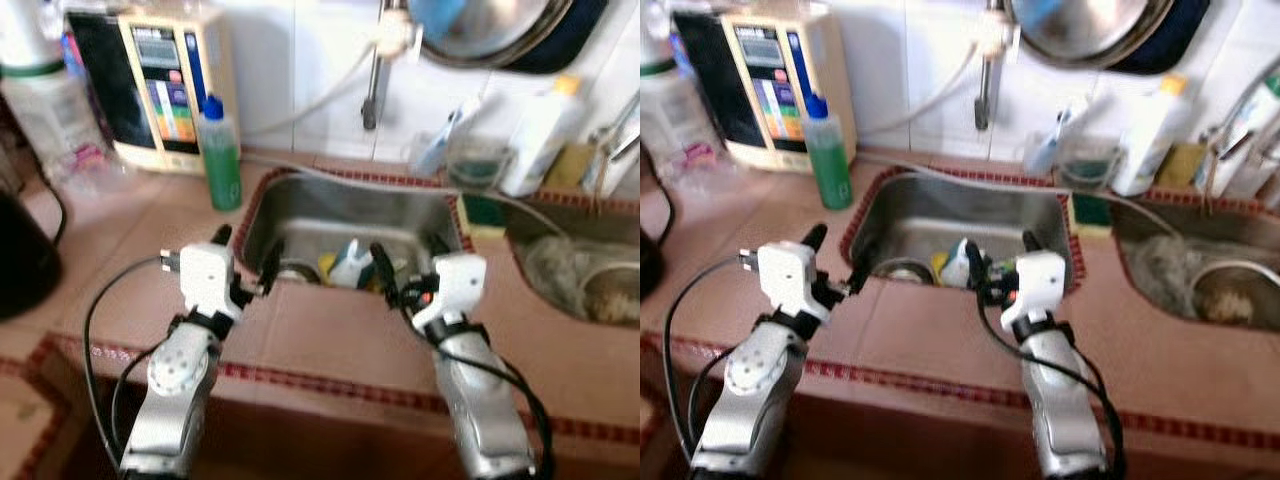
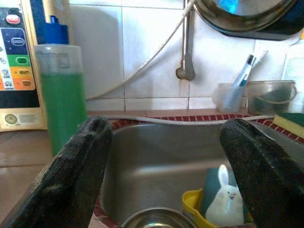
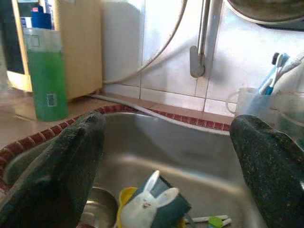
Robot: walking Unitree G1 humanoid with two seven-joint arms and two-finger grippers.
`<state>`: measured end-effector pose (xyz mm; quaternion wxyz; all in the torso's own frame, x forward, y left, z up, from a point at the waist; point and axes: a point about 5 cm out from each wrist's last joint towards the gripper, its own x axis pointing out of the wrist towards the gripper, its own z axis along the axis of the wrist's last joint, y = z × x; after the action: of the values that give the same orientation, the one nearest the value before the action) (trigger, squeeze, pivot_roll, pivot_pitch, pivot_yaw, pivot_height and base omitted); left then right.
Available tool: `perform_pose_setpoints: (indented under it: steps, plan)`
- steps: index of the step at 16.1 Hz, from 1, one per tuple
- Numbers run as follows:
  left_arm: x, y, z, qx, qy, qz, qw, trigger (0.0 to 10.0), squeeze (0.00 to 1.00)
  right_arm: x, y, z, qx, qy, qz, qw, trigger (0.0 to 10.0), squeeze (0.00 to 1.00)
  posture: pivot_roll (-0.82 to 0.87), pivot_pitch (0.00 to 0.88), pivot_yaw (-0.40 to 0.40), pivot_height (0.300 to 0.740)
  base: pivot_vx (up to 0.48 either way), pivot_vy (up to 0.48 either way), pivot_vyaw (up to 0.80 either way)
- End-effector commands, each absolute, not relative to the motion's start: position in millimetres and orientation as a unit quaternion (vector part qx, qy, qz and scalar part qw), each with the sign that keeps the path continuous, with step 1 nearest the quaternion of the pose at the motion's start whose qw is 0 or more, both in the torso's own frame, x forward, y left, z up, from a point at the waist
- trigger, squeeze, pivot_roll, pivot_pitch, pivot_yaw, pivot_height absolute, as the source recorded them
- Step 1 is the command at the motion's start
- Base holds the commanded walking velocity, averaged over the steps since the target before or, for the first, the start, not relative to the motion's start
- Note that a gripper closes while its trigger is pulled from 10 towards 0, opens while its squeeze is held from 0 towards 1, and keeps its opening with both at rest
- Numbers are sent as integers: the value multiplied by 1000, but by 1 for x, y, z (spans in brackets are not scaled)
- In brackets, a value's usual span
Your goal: Kitchen organization
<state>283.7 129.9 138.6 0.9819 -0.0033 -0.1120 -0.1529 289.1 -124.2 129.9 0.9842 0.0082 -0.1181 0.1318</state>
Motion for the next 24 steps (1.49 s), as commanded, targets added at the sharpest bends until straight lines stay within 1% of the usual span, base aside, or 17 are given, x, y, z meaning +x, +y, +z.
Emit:
perform_pose_setpoints:
  steps: [1,7,9,13,14,18,21,24]
  plan:
    - [285,120,140,-6,-116,-174,978,10000,0,288,-134,129,-4,-116,122,986,10000,0,-75,0,-5,740,0,-480,0]
    - [288,119,138,1,-114,-177,978,10000,0,287,-136,123,-10,-105,124,987,10000,0,-77,0,-10,740,0,-480,0]
    - [287,117,132,-14,-96,-178,979,10000,0,284,-136,119,-13,-98,127,987,10000,0,-76,0,-11,740,0,0,0]
    - [288,121,123,-11,-59,-165,984,10000,0,284,-140,118,-18,-94,124,988,10000,0,-74,0,-15,740,0,0,0]
    - [287,122,119,2,-51,-161,986,10000,0,284,-141,116,-21,-91,122,988,10000,0,-70,0,-17,740,0,0,0]
    - [280,121,110,-16,-18,-153,988,10000,0,282,-143,112,-22,-83,117,989,10000,0,-61,0,-21,740,0,0,0]
    - [280,122,110,-14,-13,-150,989,10000,0,282,-142,111,-24,-81,117,990,10000,0,-53,0,-21,740,-240,0,0]
    - [281,124,113,-10,-11,-148,989,10000,0,284,-141,112,-29,-83,118,989,10000,0,-54,0,-17,740,0,0,0]
